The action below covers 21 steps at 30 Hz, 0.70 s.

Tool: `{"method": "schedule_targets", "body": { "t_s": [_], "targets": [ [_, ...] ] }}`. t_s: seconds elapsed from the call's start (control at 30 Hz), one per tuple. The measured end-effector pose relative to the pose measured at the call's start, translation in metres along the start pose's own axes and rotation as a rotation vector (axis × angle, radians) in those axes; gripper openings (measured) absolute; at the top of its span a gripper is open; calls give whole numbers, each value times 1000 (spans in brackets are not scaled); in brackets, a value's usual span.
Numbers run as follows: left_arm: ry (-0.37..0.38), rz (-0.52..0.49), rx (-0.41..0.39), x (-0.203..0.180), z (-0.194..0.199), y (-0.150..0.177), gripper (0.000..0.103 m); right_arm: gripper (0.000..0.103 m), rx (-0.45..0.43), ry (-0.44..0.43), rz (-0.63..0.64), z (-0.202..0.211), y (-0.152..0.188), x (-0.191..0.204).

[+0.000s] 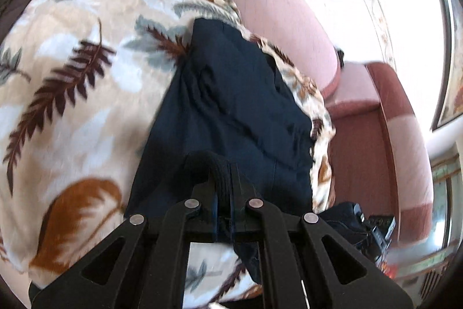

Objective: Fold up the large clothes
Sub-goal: 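Close both tools on the jacket hem and lift it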

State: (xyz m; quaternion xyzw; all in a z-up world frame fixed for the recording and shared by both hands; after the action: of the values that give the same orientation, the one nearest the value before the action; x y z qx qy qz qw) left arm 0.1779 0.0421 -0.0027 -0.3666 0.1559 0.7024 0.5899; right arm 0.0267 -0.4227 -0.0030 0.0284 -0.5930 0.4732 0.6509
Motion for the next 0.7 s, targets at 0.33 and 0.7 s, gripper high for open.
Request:
{"method": "schedule_targets", "body": {
  "t_s": [0.33,0.7],
  "targets": [
    [-29,51,-103,-16,-45,-80,3,6,-89,12,-76,-49,-67,-38],
    [-111,33,-128,-41,-121,-172,3,6,-144,60,-191,-123,-140,-100]
  ]
}}
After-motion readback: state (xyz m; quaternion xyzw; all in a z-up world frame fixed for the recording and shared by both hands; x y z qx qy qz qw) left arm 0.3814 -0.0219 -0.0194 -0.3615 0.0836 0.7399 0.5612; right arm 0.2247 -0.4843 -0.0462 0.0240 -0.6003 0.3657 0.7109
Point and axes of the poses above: each gripper's, at about its wrist camera, not at the fingertips, and z roughly against the way its jaws point, x to its left, y to its underside, the point moved 6 cm from there along -z, roughly the way its jaws point, and after that the axes turned 4 degrees about z, right-handed, at the moved point
